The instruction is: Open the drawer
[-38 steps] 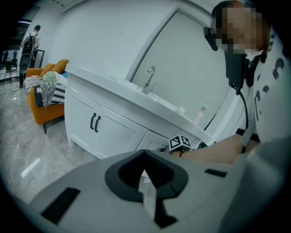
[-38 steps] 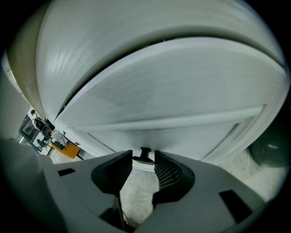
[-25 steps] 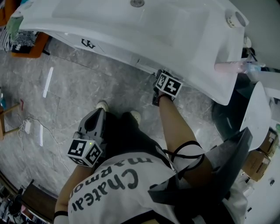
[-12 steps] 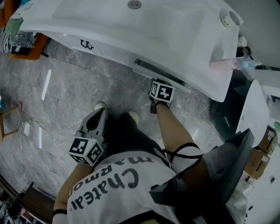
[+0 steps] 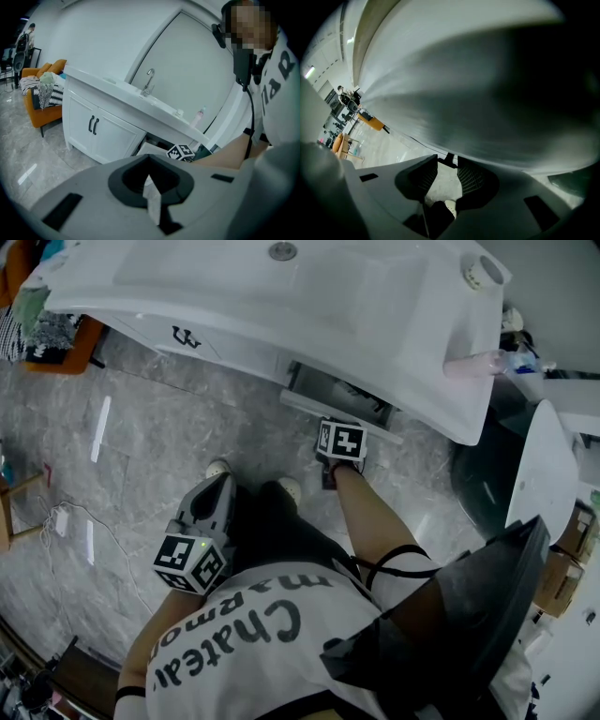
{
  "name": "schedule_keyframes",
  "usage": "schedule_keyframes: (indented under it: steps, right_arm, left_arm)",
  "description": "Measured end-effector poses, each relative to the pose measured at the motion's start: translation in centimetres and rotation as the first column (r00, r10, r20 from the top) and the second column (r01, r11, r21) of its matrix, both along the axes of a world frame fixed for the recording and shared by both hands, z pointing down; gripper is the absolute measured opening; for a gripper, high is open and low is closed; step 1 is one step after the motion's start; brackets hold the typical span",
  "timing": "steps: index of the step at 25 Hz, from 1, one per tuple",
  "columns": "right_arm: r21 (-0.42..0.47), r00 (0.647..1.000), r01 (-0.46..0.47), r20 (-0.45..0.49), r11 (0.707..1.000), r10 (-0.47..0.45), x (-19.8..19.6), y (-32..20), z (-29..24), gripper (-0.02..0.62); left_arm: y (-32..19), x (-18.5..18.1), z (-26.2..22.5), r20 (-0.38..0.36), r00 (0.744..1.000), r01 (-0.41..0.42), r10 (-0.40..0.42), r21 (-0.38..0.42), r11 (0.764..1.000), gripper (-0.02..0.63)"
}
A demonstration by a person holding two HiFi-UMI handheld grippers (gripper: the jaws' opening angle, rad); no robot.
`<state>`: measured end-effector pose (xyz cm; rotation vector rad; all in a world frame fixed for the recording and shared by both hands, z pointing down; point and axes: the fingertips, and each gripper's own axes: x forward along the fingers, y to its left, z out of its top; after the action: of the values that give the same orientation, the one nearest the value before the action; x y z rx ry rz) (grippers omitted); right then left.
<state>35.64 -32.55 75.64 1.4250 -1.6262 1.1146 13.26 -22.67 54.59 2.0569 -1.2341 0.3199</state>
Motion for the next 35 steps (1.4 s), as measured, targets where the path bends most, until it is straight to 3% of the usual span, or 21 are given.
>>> schedule_keyframes:
  steps: [28,33,35]
  right_arm:
    - [0.013,0.996,0.062,-0.068,0.998,-0.061,-0.9,2.7,0.1,0.130]
    - [-0.003,0.998,0.058,-0.014,0.998,-0.058,-0.9,2.8,0.2,0.139]
    - [-0.014,0.995,0.102,-0.003,0.995,-0.102,-1.3,3.1,0.2,0.140]
  left_arm:
    - [2.3,-0.6,0.2,0.016,0.996,-0.084,0.084,-0.005,0.996,0.008]
    - [2.4,-0.9,-0.1,0.027,0.996,-0.080,0.080,0.003,0.997,0.008]
    - [2.5,-0.9,-0.3,0.027,0.997,-0.072,0.071,0.006,0.997,0.008]
